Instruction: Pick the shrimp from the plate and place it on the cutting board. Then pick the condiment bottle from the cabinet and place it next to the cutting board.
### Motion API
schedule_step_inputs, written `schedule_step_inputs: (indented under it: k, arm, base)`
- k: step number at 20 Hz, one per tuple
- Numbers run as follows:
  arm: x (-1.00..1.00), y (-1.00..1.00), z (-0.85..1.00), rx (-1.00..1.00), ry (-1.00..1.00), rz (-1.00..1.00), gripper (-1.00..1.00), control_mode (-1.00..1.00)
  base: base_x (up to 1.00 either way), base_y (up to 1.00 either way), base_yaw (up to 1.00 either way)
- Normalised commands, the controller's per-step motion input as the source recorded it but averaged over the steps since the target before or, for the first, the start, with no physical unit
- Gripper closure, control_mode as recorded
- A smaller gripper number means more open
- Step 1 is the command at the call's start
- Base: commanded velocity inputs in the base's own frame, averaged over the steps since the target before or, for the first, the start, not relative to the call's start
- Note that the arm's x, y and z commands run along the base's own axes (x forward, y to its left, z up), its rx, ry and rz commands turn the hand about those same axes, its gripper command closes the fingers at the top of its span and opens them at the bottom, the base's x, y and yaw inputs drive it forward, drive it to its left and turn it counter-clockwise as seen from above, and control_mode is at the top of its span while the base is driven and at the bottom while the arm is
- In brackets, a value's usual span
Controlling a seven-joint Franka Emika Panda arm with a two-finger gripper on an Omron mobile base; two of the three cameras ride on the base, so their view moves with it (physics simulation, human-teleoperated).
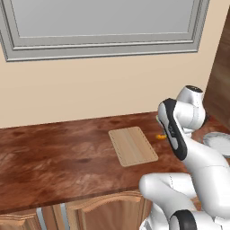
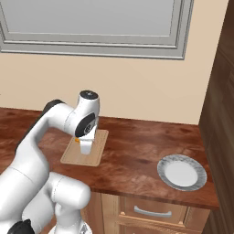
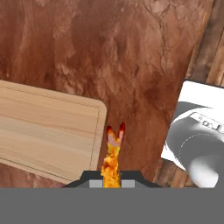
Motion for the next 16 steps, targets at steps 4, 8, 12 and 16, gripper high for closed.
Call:
schedule_step_inputs:
  k: [4, 8, 12, 16]
  arm:
    - [0.23, 0.26, -0.04, 0.0, -0.03, 0.05, 1.0, -1.0]
    - [0.25, 0.3, -0.1, 0.0, 0.0, 0.06, 1.0, -1.0]
    - [0.25, 0.3, -0.12, 0.0, 0.04, 0.1, 1.0, -1.0]
    - [0.23, 0.18, -0.04, 0.0, 0.07, 0.14, 1.0, -1.0]
  base:
    - [0.0, 0.0, 0.0]
    - [0.0, 0.0, 0.0]
    - [0.0, 0.0, 0.0]
    - [0.0, 0.0, 0.0]
